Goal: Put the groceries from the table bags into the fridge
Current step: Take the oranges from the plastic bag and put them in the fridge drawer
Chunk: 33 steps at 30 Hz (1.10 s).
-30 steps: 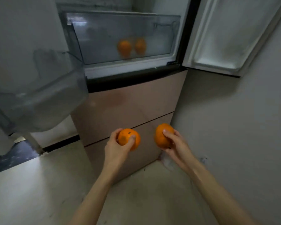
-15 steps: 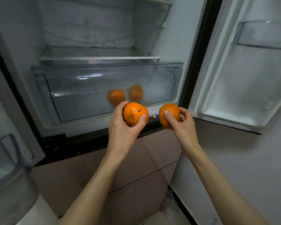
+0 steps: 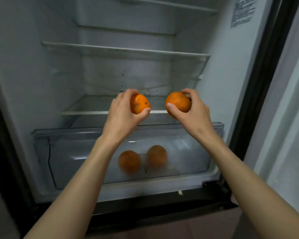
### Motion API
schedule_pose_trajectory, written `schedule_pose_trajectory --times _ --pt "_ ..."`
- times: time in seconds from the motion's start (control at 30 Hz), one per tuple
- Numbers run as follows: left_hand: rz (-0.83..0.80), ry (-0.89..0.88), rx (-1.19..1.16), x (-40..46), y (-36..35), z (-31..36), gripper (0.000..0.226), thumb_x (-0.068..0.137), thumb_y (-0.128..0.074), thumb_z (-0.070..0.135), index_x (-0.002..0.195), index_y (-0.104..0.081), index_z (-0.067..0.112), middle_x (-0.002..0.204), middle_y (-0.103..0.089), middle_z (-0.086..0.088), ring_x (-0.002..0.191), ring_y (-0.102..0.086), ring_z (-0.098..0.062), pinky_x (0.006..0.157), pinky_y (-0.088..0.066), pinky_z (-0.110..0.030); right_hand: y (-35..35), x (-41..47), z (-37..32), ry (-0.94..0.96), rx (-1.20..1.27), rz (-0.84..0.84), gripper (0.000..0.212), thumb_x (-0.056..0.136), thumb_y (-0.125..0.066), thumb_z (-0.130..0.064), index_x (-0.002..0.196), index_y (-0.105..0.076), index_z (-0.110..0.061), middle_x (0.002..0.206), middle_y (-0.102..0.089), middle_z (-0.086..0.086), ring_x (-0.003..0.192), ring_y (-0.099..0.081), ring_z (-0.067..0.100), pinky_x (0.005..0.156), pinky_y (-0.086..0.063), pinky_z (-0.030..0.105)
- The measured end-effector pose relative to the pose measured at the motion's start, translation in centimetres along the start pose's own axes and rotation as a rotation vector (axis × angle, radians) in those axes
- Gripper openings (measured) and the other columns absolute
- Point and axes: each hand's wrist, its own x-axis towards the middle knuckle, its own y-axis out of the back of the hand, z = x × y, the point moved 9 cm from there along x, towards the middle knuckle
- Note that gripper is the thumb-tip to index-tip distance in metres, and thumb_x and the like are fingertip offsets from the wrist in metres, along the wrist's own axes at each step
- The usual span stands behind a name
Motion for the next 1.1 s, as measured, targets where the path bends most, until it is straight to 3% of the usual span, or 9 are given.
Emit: schedule_pose_trajectory --times 0.1,0.23,0.43,0.6,0.77,0.9,1.0,1.1 --pt "-0.196 0.116 0.142 1.3 -3.0 -1.5 0.054 0.075 -0.070 0.036 0.124 -0.050 0.021 0.119 -0.056 -0.009 0.110 -0.050 -0.026 0.089 -0.039 -0.031 -2.5 2.2 1.6 -0.020 -0.169 -0.175 0.053 0.077 -0.067 -0.046 0.122 -0.049 -0.022 0.121 -0.058 0.010 0.112 -0.051 0.029 0.092 -0.042 0.035" --pt "-0.396 0.222 0.242 1.5 -5.4 -3.0 0.052 0.076 -0.069 0.044 0.120 -0.055 0.019 0.118 -0.059 -0.008 0.107 -0.051 -0.022 0.080 -0.038 -0.026 -5.3 2.5 4.3 -0.113 -0.367 -0.415 0.051 0.076 -0.064 -0.049 0.120 -0.054 -0.025 0.121 -0.060 0.011 0.113 -0.051 0.030 0.088 -0.042 0.034" --pt "-0.488 0.267 0.333 1.0 -5.8 -4.1 0.035 0.080 -0.057 0.056 0.101 -0.066 0.030 0.103 -0.067 -0.004 0.101 -0.058 -0.025 0.085 -0.047 -0.032 -6.9 2.6 6.0 -0.134 -0.607 -0.582 0.040 0.084 -0.042 -0.052 0.095 -0.065 -0.021 0.110 -0.064 0.007 0.100 -0.057 0.028 0.079 -0.042 0.033" --pt "-0.431 0.212 0.467 0.5 -5.0 -3.4 0.036 0.091 -0.041 0.051 0.074 -0.062 0.028 0.084 -0.065 -0.004 0.088 -0.058 -0.026 0.071 -0.040 -0.032 -6.3 2.0 5.7 -0.084 -0.618 -0.514 0.057 0.094 -0.026 -0.054 0.089 -0.068 -0.017 0.095 -0.068 0.006 0.091 -0.059 0.027 0.073 -0.039 0.034" --pt "-0.190 0.009 0.443 -0.7 -3.0 -1.0 0.032 0.096 -0.039 0.036 0.108 -0.065 0.022 0.102 -0.068 -0.004 0.097 -0.059 -0.026 0.072 -0.043 -0.033 -4.7 0.1 2.8 0.115 -0.599 -0.307 0.050 0.097 -0.028 -0.048 0.074 -0.062 -0.020 0.089 -0.068 0.013 0.090 -0.061 0.032 0.076 -0.038 0.035" --pt "-0.105 -0.155 0.396 -3.5 -1.3 0.2 0.042 0.093 -0.036 0.038 0.121 -0.059 0.017 0.120 -0.061 -0.005 0.118 -0.050 -0.025 0.097 -0.039 -0.038 -4.0 -3.1 0.9 0.273 -0.395 -0.204 0.034 0.095 -0.045 -0.037 0.113 -0.064 -0.016 0.115 -0.066 0.008 0.111 -0.055 0.028 0.101 -0.032 0.040" --pt "-0.081 -0.195 0.452 -6.2 0.9 0.9 0.056 0.088 -0.028 0.044 0.128 -0.053 0.016 0.130 -0.056 -0.008 0.127 -0.044 -0.028 0.104 -0.035 -0.044 -3.6 -5.5 -1.1 0.314 -0.317 -0.186 0.043 0.091 -0.047 -0.039 0.126 -0.056 -0.015 0.132 -0.055 0.007 0.127 -0.044 0.025 0.113 -0.021 0.044" --pt "-0.073 -0.192 0.427 -10.3 3.8 1.5 0.057 0.088 -0.031 0.042 0.132 -0.050 0.012 0.136 -0.051 -0.009 0.131 -0.041 -0.028 0.107 -0.034 -0.047 -3.3 -9.9 -3.6 0.343 -0.240 -0.174 0.059 0.086 -0.038 -0.049 0.132 -0.051 -0.013 0.138 -0.050 0.010 0.135 -0.036 0.026 0.112 -0.025 0.049"
